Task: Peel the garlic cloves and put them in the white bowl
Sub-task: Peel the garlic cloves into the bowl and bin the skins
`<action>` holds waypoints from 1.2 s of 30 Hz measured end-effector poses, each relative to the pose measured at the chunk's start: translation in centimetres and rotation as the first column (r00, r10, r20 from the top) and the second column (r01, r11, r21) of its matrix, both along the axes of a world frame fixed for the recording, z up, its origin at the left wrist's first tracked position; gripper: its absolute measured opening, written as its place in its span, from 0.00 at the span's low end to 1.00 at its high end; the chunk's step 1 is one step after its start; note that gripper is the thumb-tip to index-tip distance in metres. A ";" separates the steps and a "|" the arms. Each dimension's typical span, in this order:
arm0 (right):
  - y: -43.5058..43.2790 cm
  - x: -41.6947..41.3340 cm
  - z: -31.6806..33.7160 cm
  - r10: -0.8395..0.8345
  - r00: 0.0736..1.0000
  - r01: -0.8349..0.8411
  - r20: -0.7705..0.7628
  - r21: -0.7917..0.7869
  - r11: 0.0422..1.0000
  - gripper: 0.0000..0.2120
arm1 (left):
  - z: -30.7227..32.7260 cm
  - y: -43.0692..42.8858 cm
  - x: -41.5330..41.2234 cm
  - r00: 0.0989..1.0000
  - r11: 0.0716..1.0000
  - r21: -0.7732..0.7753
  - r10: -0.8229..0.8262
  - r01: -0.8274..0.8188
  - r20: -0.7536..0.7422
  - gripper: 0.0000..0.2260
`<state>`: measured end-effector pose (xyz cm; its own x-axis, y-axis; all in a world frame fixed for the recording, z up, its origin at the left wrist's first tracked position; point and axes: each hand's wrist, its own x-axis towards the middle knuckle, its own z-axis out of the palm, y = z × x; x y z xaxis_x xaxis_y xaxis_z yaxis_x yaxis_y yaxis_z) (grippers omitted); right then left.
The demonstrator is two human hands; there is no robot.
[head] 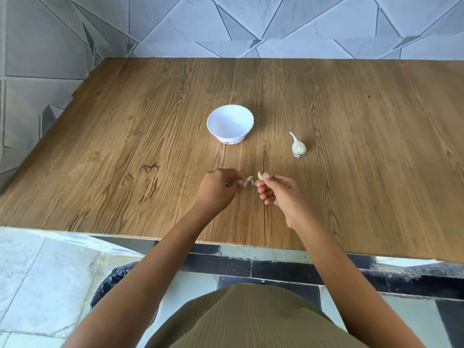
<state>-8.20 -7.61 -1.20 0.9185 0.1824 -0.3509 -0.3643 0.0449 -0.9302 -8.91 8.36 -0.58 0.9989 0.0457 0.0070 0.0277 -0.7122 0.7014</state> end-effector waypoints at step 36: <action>-0.4 0.2 -2.7 0.335 0.706 0.254 0.624 -0.665 0.702 0.12 | 0.2 3.6 1.3 0.981 0.949 -0.251 0.180 -0.193 -0.072 0.04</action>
<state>-8.03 -8.04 -3.91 0.9269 0.2153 0.3073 0.3687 -0.6750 -0.6391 -7.66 12.00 -0.38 0.9713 0.2252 -0.0768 0.1807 -0.4882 0.8538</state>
